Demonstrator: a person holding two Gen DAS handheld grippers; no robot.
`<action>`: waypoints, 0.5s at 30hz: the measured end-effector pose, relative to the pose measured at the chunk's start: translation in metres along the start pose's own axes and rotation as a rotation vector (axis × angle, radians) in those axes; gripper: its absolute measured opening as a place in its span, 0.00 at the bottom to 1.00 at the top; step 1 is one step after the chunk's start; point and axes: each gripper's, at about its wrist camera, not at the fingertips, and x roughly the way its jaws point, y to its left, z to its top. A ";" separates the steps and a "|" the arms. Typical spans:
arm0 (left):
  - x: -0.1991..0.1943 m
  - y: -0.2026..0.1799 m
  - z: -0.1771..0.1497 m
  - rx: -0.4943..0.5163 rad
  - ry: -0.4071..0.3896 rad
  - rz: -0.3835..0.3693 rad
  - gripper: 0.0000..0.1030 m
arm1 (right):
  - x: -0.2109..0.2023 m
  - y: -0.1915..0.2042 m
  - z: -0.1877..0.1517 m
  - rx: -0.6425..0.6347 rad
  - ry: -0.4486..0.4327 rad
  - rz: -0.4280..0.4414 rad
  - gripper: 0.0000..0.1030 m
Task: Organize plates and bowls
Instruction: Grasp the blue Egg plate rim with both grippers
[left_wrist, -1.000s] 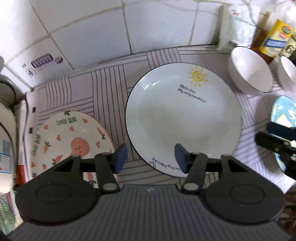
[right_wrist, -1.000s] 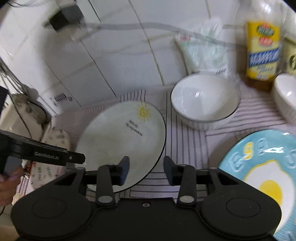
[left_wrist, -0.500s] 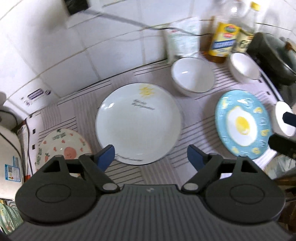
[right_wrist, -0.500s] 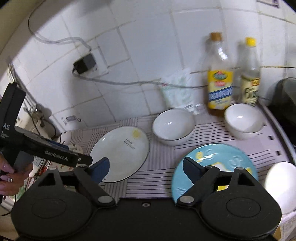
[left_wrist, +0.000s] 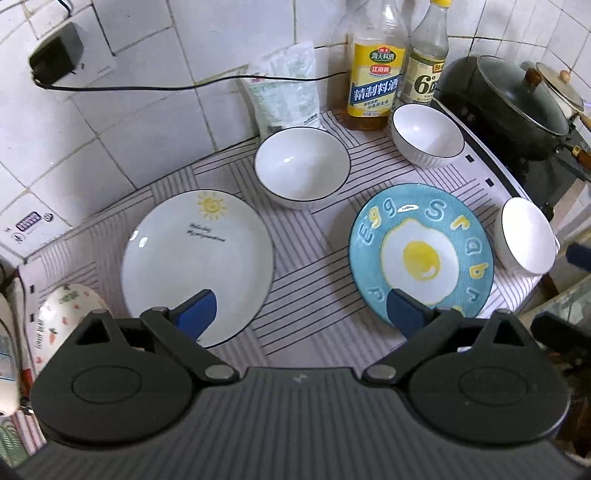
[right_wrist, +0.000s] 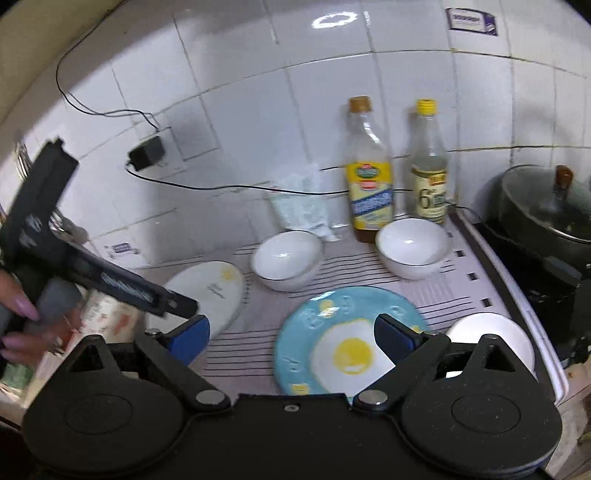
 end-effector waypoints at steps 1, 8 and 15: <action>0.005 -0.003 0.000 -0.007 -0.005 0.000 0.97 | 0.001 -0.006 -0.005 -0.003 -0.004 -0.016 0.95; 0.033 -0.025 -0.005 0.013 0.014 -0.041 0.97 | 0.013 -0.060 -0.034 0.179 -0.005 0.070 0.94; 0.068 -0.034 -0.009 -0.004 0.013 -0.072 0.95 | 0.031 -0.084 -0.059 0.317 0.007 0.123 0.93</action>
